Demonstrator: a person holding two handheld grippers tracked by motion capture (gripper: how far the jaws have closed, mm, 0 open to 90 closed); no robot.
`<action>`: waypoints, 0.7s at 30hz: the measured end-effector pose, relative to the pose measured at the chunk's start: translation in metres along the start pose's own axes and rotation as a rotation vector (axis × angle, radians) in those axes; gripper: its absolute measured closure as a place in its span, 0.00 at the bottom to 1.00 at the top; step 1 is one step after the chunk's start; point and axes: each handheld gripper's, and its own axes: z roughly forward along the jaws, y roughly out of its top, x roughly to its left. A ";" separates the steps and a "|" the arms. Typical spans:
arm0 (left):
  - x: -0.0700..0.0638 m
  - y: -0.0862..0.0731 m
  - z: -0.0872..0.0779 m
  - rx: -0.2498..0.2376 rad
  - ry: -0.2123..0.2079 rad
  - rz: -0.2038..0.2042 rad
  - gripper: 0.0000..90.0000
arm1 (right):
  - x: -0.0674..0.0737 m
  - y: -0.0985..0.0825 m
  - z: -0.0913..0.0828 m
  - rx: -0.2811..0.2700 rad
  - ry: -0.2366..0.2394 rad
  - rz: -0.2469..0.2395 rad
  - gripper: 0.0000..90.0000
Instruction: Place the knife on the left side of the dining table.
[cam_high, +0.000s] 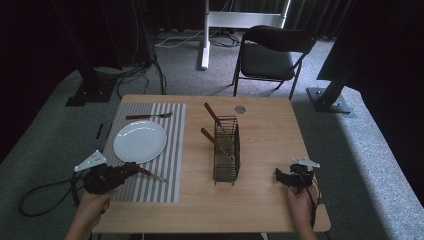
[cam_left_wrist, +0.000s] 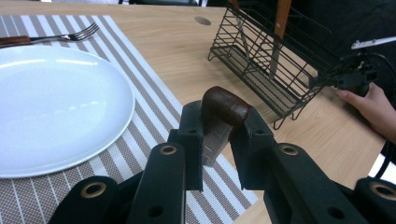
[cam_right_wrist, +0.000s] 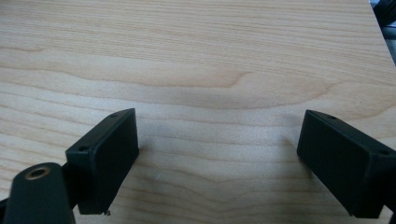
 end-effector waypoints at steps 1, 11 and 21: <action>0.000 0.000 0.000 0.000 0.000 0.000 0.83 | 0.000 0.000 0.000 0.000 0.000 0.000 0.13; 0.013 -0.008 -0.006 0.016 0.006 -0.099 0.83 | 0.000 0.000 0.000 0.000 0.000 0.000 0.13; 0.029 -0.025 -0.012 0.020 0.053 -0.185 0.83 | 0.000 0.000 0.000 0.000 0.000 0.000 0.13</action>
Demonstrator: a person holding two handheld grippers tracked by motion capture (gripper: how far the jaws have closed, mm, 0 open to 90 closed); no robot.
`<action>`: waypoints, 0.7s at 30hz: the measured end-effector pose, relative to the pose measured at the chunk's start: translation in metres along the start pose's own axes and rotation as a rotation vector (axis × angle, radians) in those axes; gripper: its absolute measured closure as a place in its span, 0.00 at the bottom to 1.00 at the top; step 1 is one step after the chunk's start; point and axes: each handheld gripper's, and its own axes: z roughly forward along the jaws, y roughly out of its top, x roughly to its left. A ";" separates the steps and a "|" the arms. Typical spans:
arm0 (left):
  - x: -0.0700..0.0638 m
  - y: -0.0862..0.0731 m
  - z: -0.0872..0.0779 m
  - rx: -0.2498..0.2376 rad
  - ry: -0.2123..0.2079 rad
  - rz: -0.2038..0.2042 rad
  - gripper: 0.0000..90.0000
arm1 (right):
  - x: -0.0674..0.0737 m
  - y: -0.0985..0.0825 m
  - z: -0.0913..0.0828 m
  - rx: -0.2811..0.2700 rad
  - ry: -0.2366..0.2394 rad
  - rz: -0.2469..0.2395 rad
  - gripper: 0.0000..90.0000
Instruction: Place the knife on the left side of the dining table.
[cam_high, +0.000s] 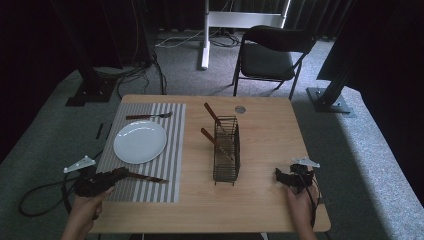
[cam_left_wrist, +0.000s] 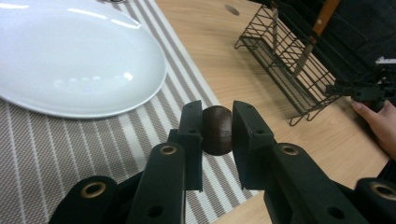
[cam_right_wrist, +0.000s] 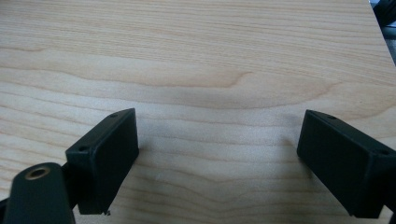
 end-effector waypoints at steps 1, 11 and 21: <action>0.002 -0.001 0.001 0.000 0.014 -0.005 0.81 | 0.000 0.000 0.000 0.000 0.000 0.000 0.13; 0.017 -0.011 0.006 0.013 0.091 -0.054 0.70 | 0.000 0.000 0.000 0.000 0.000 0.000 0.13; 0.028 -0.021 0.014 0.028 0.180 -0.078 0.57 | 0.000 0.000 0.000 0.000 0.000 0.000 0.13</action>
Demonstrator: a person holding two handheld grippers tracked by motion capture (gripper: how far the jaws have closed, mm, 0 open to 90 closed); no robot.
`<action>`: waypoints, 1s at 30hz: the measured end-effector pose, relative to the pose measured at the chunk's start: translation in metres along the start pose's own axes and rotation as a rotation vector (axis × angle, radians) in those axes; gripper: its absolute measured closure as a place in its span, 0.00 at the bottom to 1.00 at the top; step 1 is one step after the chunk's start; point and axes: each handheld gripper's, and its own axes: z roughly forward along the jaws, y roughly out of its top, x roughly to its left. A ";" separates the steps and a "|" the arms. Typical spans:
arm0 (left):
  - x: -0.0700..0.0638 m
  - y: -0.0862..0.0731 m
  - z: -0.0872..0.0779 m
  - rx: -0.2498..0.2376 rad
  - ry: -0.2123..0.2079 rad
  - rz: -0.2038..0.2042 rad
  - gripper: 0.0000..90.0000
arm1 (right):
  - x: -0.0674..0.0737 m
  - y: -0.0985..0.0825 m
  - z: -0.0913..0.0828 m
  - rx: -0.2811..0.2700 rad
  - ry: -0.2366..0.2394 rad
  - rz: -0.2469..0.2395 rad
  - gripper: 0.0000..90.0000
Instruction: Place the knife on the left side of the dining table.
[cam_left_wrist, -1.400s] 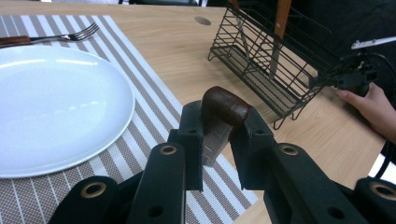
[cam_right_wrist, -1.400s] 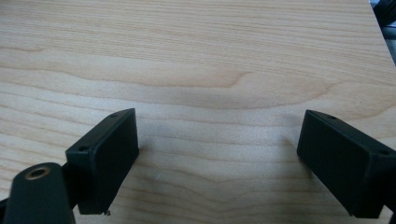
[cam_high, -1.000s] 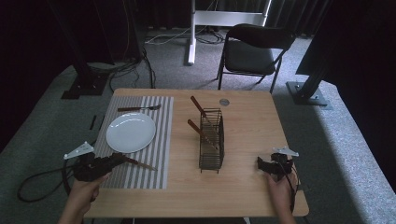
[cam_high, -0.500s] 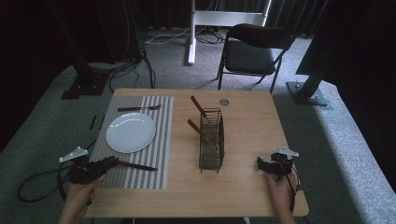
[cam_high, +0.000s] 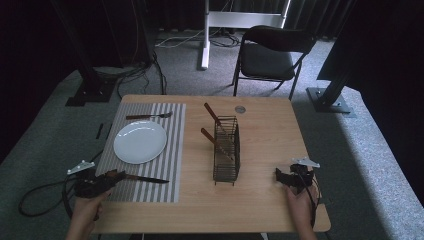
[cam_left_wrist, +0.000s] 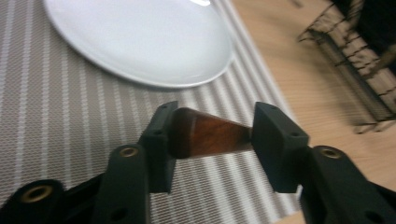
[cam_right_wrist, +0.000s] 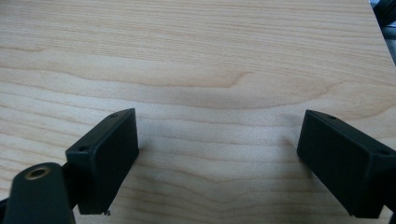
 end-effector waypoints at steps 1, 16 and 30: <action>0.001 -0.001 0.001 -0.002 0.007 -0.002 0.56 | 0.000 0.000 0.000 0.000 0.000 0.000 0.13; 0.015 -0.010 0.021 0.049 0.153 0.003 0.41 | 0.000 0.000 0.000 0.000 0.000 0.000 0.13; 0.014 -0.012 0.038 0.107 0.269 0.033 0.36 | 0.000 0.000 0.000 0.000 0.000 0.000 0.13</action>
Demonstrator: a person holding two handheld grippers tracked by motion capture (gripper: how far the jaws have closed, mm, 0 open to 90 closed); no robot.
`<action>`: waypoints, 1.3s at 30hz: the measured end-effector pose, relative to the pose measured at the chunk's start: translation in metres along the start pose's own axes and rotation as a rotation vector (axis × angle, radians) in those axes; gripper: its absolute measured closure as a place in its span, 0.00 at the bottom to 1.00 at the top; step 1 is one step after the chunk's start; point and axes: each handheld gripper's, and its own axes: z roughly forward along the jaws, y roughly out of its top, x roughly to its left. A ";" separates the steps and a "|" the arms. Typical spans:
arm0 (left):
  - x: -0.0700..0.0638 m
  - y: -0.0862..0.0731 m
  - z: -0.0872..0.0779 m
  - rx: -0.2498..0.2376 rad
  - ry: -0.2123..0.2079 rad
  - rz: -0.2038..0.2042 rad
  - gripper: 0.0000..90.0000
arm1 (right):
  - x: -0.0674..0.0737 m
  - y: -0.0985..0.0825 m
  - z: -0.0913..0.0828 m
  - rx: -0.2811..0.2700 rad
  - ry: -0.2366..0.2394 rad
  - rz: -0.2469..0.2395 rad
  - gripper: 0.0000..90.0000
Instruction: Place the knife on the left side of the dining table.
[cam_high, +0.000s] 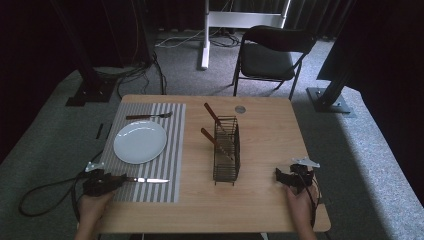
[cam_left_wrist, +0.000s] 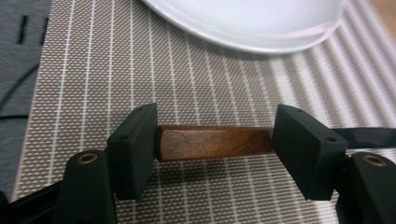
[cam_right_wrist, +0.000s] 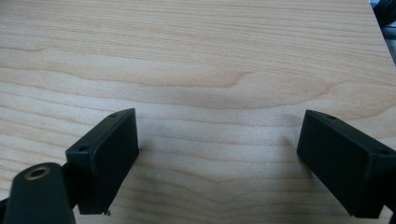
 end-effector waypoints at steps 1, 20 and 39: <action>-0.001 0.000 0.001 0.005 0.007 0.007 0.35 | 0.000 0.000 0.000 0.000 0.000 0.000 0.13; -0.011 -0.023 -0.017 -0.075 -0.010 0.043 0.29 | 0.000 0.000 0.000 0.000 0.000 0.000 0.13; -0.029 -0.043 -0.011 -0.054 0.061 0.085 0.00 | 0.000 0.000 0.000 0.000 0.000 0.000 0.13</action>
